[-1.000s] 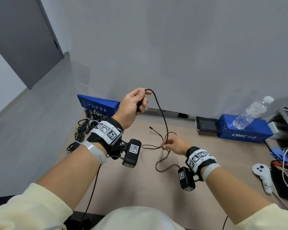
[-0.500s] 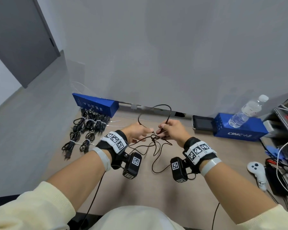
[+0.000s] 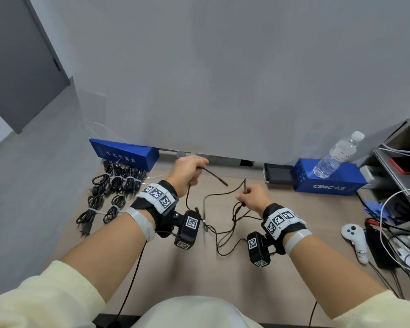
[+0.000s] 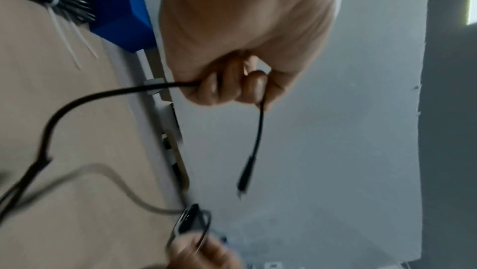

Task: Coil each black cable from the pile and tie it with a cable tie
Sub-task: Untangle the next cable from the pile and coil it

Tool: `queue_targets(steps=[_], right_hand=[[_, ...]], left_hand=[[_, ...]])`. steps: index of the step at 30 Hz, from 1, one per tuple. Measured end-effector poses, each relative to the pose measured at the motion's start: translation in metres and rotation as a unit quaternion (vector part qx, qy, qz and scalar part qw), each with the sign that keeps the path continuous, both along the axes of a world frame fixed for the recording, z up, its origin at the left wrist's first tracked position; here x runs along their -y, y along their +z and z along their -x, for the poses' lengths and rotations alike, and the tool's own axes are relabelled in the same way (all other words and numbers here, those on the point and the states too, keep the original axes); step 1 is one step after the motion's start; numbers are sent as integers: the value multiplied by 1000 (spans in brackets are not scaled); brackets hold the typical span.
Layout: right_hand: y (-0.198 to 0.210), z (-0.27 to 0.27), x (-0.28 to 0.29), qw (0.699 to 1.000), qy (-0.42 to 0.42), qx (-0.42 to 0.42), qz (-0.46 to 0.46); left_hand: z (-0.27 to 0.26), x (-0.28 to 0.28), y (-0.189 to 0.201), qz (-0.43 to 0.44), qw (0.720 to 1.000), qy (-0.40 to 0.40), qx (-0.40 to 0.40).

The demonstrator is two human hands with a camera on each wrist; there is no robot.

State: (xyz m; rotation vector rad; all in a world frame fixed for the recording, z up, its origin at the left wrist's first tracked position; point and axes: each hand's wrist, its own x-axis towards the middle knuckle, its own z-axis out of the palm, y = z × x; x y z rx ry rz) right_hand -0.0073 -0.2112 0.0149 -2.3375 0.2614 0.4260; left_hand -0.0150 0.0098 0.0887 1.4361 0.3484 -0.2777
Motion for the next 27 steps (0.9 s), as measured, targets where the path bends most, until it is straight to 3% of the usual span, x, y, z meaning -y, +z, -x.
queue_targets(steps=[2, 4, 7, 10, 13, 20, 23, 27], right_hand=[[-1, 5, 10, 1000, -12, -17, 8], [5, 8, 12, 999, -17, -22, -35], [18, 9, 9, 991, -7, -33, -128], [29, 4, 1, 988, 33, -23, -150], [37, 1, -10, 986, 37, 6, -160], [60, 0, -26, 979, 21, 30, -202], [63, 0, -28, 975, -8, 31, -222], [52, -1, -21, 989, -2, 28, -147]], left_hand=[[-6, -7, 5, -27, 997, 67, 18], [-8, -13, 5, -90, 993, 76, 17], [-8, -14, -7, -153, 988, -1, -36], [-10, -5, -27, -197, 973, -83, -85], [-8, 6, -34, -237, 961, -112, -92], [-2, 27, -29, -190, 946, -261, -5], [-2, 28, -31, -172, 964, -201, 19], [-3, 30, -29, -155, 972, -176, 30]])
